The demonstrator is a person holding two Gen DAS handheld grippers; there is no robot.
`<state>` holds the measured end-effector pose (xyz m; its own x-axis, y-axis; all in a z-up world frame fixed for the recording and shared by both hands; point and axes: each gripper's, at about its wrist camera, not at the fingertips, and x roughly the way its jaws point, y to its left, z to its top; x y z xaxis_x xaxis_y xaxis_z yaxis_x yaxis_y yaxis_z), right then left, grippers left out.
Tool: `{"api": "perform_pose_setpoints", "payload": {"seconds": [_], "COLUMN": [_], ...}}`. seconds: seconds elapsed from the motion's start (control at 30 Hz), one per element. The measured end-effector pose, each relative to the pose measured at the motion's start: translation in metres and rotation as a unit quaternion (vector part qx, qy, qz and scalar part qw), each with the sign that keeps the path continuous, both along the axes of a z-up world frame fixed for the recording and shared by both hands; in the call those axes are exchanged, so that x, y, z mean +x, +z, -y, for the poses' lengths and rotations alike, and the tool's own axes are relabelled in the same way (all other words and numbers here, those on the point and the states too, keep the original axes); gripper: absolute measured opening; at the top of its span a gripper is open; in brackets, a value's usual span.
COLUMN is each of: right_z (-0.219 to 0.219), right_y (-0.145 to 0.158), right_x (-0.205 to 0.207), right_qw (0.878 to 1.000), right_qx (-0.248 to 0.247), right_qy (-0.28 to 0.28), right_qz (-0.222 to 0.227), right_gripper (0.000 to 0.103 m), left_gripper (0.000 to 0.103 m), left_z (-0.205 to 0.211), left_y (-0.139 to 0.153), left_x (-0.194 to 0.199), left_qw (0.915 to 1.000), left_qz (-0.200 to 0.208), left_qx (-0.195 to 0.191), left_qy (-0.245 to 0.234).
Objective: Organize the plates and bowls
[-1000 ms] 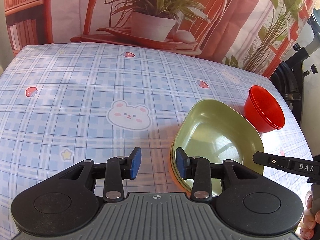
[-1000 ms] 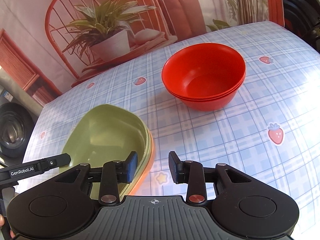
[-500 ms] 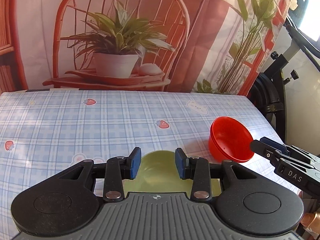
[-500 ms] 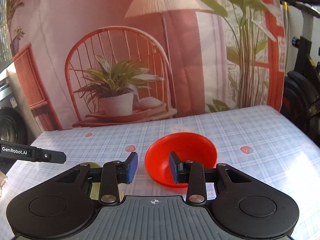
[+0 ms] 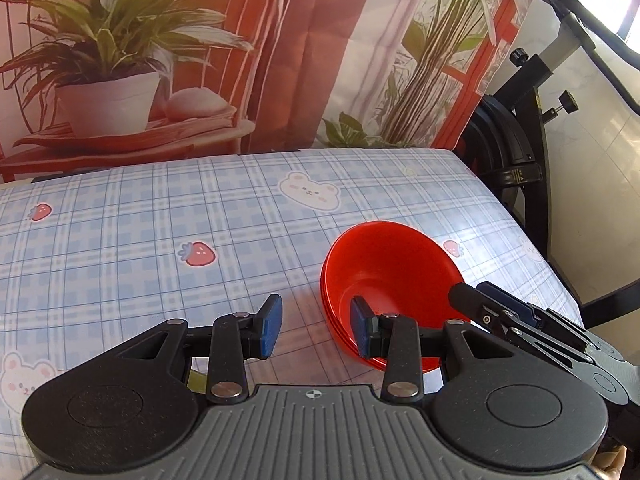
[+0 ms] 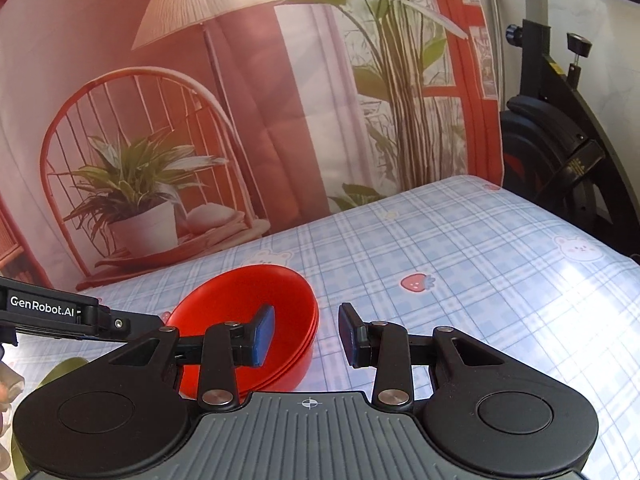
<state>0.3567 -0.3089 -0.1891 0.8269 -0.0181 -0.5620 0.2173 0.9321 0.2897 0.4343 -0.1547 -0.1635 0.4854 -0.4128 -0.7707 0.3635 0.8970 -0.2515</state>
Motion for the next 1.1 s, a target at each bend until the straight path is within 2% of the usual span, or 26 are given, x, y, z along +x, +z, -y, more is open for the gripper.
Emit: {"api": "perform_pose_setpoints", "payload": {"seconds": [0.2, 0.33, 0.37, 0.4, 0.47, 0.77, 1.1], "right_z": [-0.005, -0.004, -0.004, -0.005, -0.004, -0.004, -0.018], "right_y": [-0.01, -0.013, -0.013, -0.013, -0.013, -0.009, 0.02], "right_x": [0.008, 0.01, 0.011, 0.011, 0.012, 0.009, 0.002], "right_qw": [1.0, 0.999, 0.999, 0.999, 0.999, 0.997, 0.998], "right_qx": [0.016, 0.039, 0.043, 0.044, 0.045, 0.063, 0.043], "right_qy": [0.001, -0.001, 0.001, 0.0, -0.003, -0.025, -0.015], "right_qz": [-0.02, -0.022, -0.021, -0.022, -0.023, -0.03, -0.032], "right_gripper": [0.03, 0.022, 0.021, 0.021, 0.02, 0.014, 0.013], "left_gripper": [0.039, 0.038, 0.035, 0.026, 0.019, 0.016, 0.016], "left_z": [0.014, 0.015, 0.016, 0.016, 0.013, 0.015, 0.006], "left_y": [-0.018, -0.025, -0.027, -0.029, -0.028, -0.02, 0.004], "left_x": [0.015, 0.018, 0.018, 0.019, 0.019, 0.016, -0.007], "left_qw": [0.9994, 0.9988, 0.9988, 0.9986, 0.9983, 0.9991, 0.9998], "left_qz": [-0.033, -0.046, -0.048, -0.053, -0.058, -0.04, -0.012], "left_qx": [-0.004, -0.008, -0.001, 0.004, -0.01, 0.01, 0.015], "left_qy": [-0.011, -0.013, -0.01, -0.007, -0.006, -0.011, 0.008]}}
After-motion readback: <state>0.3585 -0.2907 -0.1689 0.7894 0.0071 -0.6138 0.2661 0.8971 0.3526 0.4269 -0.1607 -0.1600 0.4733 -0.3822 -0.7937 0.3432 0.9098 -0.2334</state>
